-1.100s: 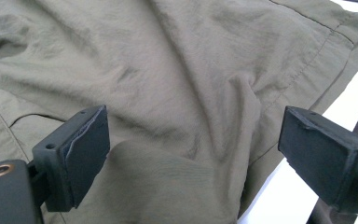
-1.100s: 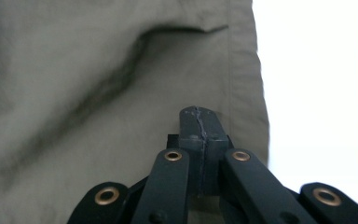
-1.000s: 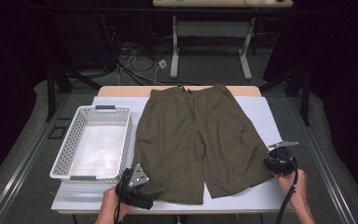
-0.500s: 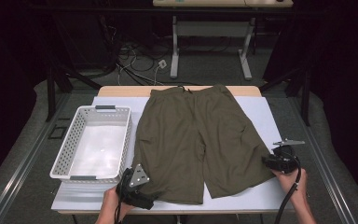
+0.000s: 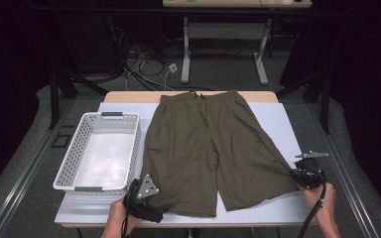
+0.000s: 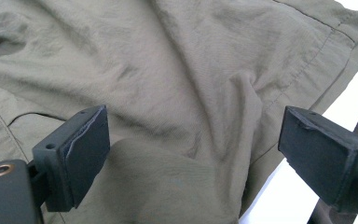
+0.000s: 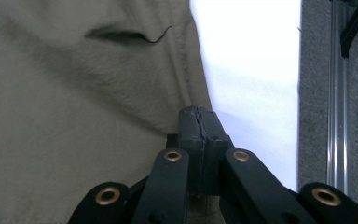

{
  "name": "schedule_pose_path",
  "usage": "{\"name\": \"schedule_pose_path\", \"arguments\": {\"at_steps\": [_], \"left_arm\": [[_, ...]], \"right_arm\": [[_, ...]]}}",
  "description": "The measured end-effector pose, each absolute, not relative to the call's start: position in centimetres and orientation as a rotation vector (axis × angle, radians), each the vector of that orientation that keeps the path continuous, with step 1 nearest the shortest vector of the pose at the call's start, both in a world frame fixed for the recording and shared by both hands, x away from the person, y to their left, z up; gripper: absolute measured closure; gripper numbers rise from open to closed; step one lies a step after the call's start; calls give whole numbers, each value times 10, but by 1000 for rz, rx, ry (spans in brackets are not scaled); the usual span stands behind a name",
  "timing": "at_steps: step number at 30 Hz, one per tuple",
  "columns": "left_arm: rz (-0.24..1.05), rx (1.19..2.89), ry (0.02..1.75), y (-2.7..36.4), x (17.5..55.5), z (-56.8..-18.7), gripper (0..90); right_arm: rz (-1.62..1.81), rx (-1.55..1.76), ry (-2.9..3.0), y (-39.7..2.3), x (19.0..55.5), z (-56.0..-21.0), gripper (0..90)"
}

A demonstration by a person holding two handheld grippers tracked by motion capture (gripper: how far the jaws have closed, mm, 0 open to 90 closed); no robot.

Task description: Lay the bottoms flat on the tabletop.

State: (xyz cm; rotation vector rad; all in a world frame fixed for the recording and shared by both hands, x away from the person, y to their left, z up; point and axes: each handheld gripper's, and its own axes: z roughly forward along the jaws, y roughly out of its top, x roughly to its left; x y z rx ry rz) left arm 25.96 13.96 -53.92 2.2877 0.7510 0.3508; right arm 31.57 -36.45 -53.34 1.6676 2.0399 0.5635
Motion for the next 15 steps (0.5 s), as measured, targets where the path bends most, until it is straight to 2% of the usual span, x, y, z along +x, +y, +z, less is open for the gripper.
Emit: {"name": "schedule_pose_path", "arguments": {"at_steps": [2, 6, 9, 11, 15], "left_arm": [[355, 2289, 750, 139, 260, -540, 85], [343, 2285, 744, 137, 258, -540, 85], [328, 2297, 737, 136, 258, -541, 85], [324, 2297, 729, 134, 257, -542, 85], [301, 2305, 720, 129, 256, -545, 85]], "right_arm": [[589, 1653, 2035, -365, 317, -537, 890], [642, 1602, 2065, -360, 317, -535, 620], [696, 1552, 2081, -354, 314, -529, 483], [714, 1526, 2092, -347, 312, -525, 407], [768, 1463, 2161, -331, 310, -522, 313]]}}
